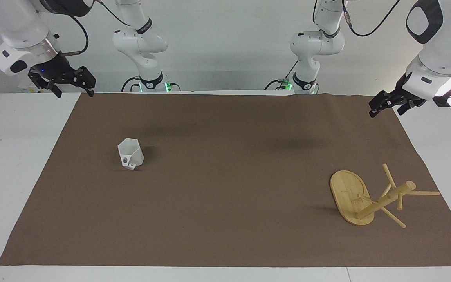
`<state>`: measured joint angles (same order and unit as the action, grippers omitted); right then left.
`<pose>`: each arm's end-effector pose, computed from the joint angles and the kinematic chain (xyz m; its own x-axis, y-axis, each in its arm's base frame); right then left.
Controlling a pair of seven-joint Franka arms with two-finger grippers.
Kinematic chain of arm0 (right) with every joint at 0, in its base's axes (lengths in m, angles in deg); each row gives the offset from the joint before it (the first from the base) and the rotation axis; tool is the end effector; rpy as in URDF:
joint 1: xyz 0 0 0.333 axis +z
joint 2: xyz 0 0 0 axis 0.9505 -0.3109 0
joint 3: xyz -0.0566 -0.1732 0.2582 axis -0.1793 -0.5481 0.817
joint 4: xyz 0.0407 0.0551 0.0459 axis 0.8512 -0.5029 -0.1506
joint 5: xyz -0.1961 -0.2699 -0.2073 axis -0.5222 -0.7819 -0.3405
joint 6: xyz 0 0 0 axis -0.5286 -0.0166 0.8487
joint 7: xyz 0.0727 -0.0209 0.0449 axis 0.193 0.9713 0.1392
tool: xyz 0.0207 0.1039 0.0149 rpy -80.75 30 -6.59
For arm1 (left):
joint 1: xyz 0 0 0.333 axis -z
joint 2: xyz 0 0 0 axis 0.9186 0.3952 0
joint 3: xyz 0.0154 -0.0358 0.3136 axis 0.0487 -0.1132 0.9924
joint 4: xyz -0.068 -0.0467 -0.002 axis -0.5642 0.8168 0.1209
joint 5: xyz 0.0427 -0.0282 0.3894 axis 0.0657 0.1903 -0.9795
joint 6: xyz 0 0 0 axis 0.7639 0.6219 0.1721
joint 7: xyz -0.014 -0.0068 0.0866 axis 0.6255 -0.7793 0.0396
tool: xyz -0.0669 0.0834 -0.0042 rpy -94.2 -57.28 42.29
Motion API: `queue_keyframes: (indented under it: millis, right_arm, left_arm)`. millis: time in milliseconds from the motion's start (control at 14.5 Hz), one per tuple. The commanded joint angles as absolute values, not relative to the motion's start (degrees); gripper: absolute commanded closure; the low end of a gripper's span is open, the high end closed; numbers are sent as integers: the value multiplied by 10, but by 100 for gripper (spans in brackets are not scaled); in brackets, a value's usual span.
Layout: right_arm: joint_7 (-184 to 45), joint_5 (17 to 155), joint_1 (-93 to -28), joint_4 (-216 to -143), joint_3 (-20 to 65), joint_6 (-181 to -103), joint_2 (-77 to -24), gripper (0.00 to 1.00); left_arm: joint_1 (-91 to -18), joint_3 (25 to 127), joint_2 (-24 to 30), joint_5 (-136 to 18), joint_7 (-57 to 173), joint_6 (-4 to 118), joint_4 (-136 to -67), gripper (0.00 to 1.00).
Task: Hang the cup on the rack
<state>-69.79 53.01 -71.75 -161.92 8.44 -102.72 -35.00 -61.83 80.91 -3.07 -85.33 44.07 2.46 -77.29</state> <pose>0.5267 -0.0657 0.6415 0.9895 0.0258 -0.1420 0.0287 -0.9994 0.0185 0.5647 -0.0256 0.6155 0.9958 -0.0191 -0.0897 -0.0211 -0.9995 -0.0214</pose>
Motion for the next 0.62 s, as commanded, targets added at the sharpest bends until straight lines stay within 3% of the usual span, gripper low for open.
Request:
queue_keyframes:
  millis: [0, 413, 550]
  right_arm:
    - [-690, 534, -722, -1623, 88, -1031, -346, 0]
    - [-710, 538, -710, -1631, 95, -1014, -334, 0]
    - [-811, 541, -707, -1632, 96, -1029, -335, 0]
  left_arm:
    - [-622, 808, -43, -848, 440, 20, -784, 0]
    - [-622, 808, -43, -848, 440, 20, -784, 0]
    - [-622, 808, -43, -848, 440, 20, -784, 0]
